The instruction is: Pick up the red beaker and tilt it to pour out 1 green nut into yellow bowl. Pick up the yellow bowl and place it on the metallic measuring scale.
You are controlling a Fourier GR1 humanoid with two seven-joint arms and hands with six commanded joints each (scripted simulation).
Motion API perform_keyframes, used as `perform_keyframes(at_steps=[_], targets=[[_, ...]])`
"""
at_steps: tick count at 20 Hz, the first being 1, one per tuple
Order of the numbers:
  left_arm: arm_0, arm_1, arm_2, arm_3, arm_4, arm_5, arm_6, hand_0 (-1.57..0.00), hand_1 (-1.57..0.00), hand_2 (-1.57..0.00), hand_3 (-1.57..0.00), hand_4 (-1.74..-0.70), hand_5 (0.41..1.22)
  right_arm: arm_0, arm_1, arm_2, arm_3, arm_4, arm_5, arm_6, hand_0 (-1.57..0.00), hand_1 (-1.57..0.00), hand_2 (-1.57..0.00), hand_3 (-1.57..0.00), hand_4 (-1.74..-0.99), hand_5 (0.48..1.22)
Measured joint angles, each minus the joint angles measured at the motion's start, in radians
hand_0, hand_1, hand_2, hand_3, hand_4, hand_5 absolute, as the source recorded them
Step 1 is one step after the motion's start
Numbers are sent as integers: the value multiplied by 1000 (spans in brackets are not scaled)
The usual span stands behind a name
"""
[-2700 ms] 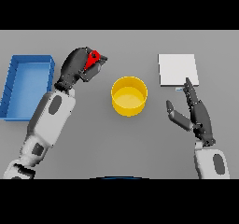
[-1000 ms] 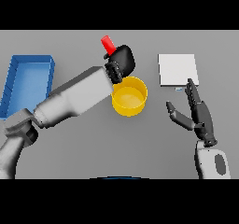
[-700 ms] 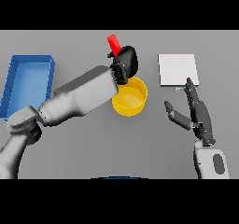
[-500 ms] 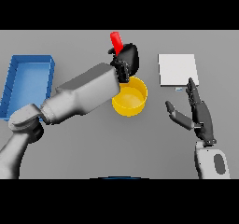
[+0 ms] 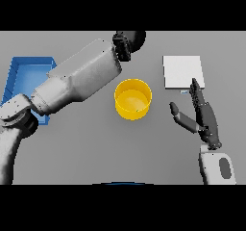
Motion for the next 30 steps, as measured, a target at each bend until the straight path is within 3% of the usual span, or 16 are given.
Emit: perform_keyframes(at_steps=[1,3,6,7,11,15,20,23,26,30], targets=[[-45,15,31,24,3,9,20,-1571,-1378,-1366,-1212,-1679,1201,2,-5,-8,2,-15,11,-10,1,1,1,1,-1231,620],[-125,34,83,71,19,51,-5,-1571,-1447,-1440,-1341,-1596,1208,5,-7,-5,0,-20,19,-21,1,1,1,1,-1246,631],[-231,86,212,191,70,57,46,-1571,-1508,-1504,-1453,-1537,1214,1,-5,-1,11,-16,20,-19,1,1,1,1,-1274,642],[-240,94,239,213,87,62,46,-1571,-1520,-1517,-1477,-1578,1216,-6,-8,-2,18,-20,26,-12,1,1,1,1,-1281,644],[-239,219,545,357,325,73,170,-1571,-1550,-1549,-1440,-1674,1219,-20,-21,7,15,-7,29,-20,1,1,1,1,-1313,652],[-156,303,703,416,466,180,228,-1571,-1563,-1562,-1403,-1714,1220,-39,-31,16,40,17,31,-57,1,1,1,1,-1301,652],[-20,365,834,396,599,292,365,-1571,-1568,-1568,-1439,-1732,1221,-28,-7,26,33,12,23,-42,1,1,1,1,-1276,654],[97,368,886,387,673,336,436,-1571,-1570,-1569,-1503,-1736,1221,-26,-17,19,38,5,29,-31,1,1,1,1,-1285,663],[218,363,932,337,748,378,488,-1571,-1570,-1570,-1418,-1739,1221,-36,-27,16,49,4,37,-47,1,1,1,1,-1307,677],[378,349,990,224,851,417,550,-1571,-1571,-1571,-1508,-1740,1221,-31,-32,21,52,18,34,-60,1,1,1,1,-1304,700]])
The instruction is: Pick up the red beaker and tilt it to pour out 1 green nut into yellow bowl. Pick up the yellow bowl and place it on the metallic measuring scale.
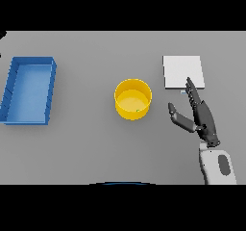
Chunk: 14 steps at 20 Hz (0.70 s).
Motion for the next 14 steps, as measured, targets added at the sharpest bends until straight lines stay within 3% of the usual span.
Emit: perform_keyframes(at_steps=[7,9,12,14], targets=[[270,-1,-11,-337,63,44,104,-1571,-1571,-1571,-1340,-1738,1221,7,-10,7,-17,10,2,4,1,1,1,1,-1327,724],[297,-21,0,-379,61,54,126,-1571,-1571,-1571,-1319,-1737,1146,3,-5,5,-10,11,-3,15,1,1,1,1,-1335,725],[352,-42,17,-430,51,43,126,-1571,-1571,-1571,-1442,-1588,962,10,-15,3,-24,10,0,7,1,1,1,1,-1326,728],[407,-52,19,-486,63,19,126,-1571,-1571,-1571,-1085,-1368,847,22,-5,14,-32,13,3,2,1,1,1,1,-1326,731]])
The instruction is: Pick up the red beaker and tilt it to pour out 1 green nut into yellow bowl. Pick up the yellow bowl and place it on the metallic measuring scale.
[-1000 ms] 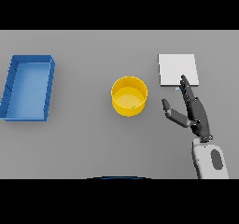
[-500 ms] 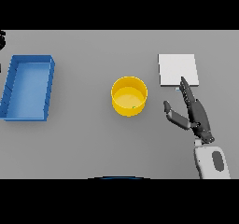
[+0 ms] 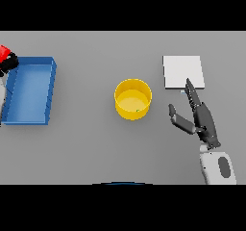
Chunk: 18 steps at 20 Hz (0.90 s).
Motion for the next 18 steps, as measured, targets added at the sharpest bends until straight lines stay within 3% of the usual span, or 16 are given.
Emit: perform_keyframes(at_steps=[1,2,3,5,8,12,15,18], targets=[[20,-6,4,-28,8,-19,0,-1571,-1571,-1571,-935,-1253,810,-13,1,-2,10,4,-5,17,1,1,1,1,-1327,730],[36,-8,7,-54,11,-36,0,-1571,-1520,-1410,-852,-1135,779,-22,-2,-6,17,1,-5,27,1,1,1,1,-1325,731],[52,-23,20,-84,31,-61,-1,-1437,-1291,-1163,-715,-1046,757,-19,5,-3,21,5,-8,23,1,1,1,1,-1320,731],[51,-32,52,-121,77,-127,-1,-982,-830,-747,-464,-922,716,-22,10,-2,23,8,-13,14,1,1,1,1,-1321,727],[82,-27,49,-192,104,-203,-3,-502,-425,-382,-237,-830,678,-14,-3,-10,17,4,-10,6,1,1,1,1,-1318,725],[77,-16,46,-174,75,-248,0,-205,-173,-156,-97,-778,655,-8,-9,-9,9,2,-3,6,1,1,1,1,-1308,717],[67,-21,50,-157,28,-284,0,-105,-88,-79,-49,-746,655,-10,-12,-6,14,20,-14,10,1,1,1,1,-1300,717],[95,-35,37,-209,11,-256,-3,-53,-45,-40,-25,-730,661,-23,-1,-2,14,17,-14,30,1,1,1,1,-1277,704]])
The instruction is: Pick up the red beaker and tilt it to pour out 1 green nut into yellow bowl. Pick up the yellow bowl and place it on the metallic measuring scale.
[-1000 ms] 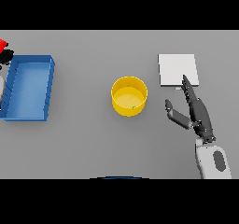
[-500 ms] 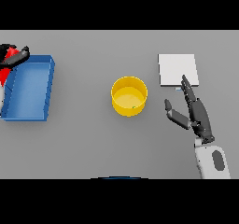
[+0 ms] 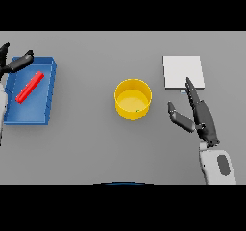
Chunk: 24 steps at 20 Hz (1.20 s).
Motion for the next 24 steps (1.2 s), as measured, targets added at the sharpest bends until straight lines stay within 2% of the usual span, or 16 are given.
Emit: perform_keyframes(at_steps=[2,4,6,8,10,12,13,15,20,23,24], targets=[[1,-13,17,-5,5,17,3,-34,-28,-25,-15,-723,667,-12,-12,15,-8,49,-22,34,1,1,1,1,-1262,675],[-7,-20,17,-13,1,37,-8,-21,-18,-16,-9,-716,682,-41,-43,43,-25,121,-33,67,1,1,1,1,-1190,663],[0,-29,17,-27,7,40,-13,-13,-11,-10,-6,-722,693,-88,-74,66,-18,113,32,27,-10,1,1,1,-1174,680],[10,-31,19,-47,12,43,-15,-8,-7,-6,-3,-732,707,-149,-121,95,13,122,105,-1,-6,1,1,1,-1231,677],[16,-35,20,-55,16,44,-16,-5,-4,-3,-2,-739,709,-222,-167,150,34,193,150,1,-3,1,1,1,-1260,656],[8,-30,19,-46,13,40,-16,-3,-2,-2,-1,-744,709,-262,-204,191,58,260,172,23,-2,1,1,1,-1243,638],[11,-34,22,-45,18,42,-25,-2,-2,-1,0,-746,709,-286,-228,232,57,311,188,1,-1,1,1,1,-1234,627],[19,-31,25,-58,17,48,-26,-1,-1,0,0,-748,712,-349,-258,289,85,385,218,0,0,1,1,1,-1227,616],[17,-36,31,-39,30,40,-39,0,0,1,1,-755,717,-472,-293,380,164,470,291,-45,1,1,1,1,-1226,632],[25,-37,34,-53,35,43,-45,1,1,1,1,-766,721,-512,-300,436,189,502,341,-78,1,1,1,1,-1210,641],[29,-32,40,-56,39,41,-49,1,1,1,1,-773,721,-527,-298,450,199,513,354,-72,1,1,1,1,-1212,645]])
